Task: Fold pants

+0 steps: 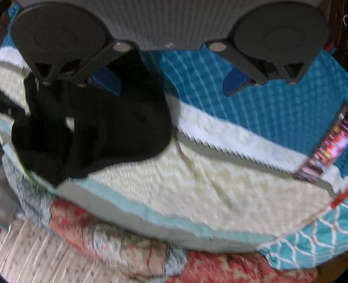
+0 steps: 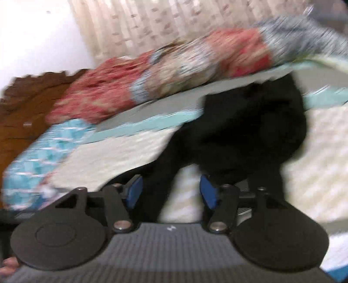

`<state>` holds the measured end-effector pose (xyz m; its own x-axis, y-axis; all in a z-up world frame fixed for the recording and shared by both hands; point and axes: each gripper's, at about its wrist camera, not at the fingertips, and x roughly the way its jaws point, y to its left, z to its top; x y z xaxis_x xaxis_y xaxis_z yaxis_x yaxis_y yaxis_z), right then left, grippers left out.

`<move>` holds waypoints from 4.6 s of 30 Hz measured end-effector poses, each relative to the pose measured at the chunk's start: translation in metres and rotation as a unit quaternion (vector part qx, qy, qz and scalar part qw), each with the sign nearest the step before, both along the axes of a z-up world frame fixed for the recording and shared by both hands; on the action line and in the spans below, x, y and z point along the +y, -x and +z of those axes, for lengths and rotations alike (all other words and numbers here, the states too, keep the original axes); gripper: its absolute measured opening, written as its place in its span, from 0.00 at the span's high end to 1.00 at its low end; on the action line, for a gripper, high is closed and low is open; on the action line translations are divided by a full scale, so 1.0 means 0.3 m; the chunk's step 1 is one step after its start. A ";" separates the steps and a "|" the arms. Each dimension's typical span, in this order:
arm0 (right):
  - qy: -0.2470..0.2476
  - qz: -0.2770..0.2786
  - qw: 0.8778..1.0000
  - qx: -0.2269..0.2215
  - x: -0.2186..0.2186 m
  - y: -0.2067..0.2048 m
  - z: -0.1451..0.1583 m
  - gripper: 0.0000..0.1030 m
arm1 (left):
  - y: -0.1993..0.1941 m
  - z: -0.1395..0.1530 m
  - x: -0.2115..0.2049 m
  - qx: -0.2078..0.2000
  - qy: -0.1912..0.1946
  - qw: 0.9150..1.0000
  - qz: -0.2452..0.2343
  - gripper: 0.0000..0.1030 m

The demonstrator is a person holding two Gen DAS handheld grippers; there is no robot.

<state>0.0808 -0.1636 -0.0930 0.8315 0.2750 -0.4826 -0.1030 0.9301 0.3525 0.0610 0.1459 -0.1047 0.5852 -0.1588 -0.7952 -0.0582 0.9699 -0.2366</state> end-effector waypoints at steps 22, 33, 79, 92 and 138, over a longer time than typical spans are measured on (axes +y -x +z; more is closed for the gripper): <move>0.062 -0.283 0.950 -0.112 -0.445 0.160 0.160 0.95 | -0.053 -0.047 -0.147 0.043 -0.032 0.998 -0.020 0.43; 0.026 -0.504 0.852 -0.138 -0.648 0.375 0.164 0.90 | -0.049 -0.024 -0.189 0.041 -0.040 0.998 -0.027 0.44; -0.094 0.269 0.953 -0.099 0.128 0.101 0.126 0.85 | -0.124 0.250 0.068 -0.081 0.071 0.994 0.012 0.26; -0.012 0.255 0.960 -0.112 0.247 0.338 0.029 0.85 | 0.021 0.192 0.159 -0.012 0.193 0.981 -0.025 0.00; -0.050 0.219 0.973 0.045 0.360 -0.005 -0.225 0.73 | 0.021 0.636 -0.019 -0.136 0.248 0.953 -0.106 0.76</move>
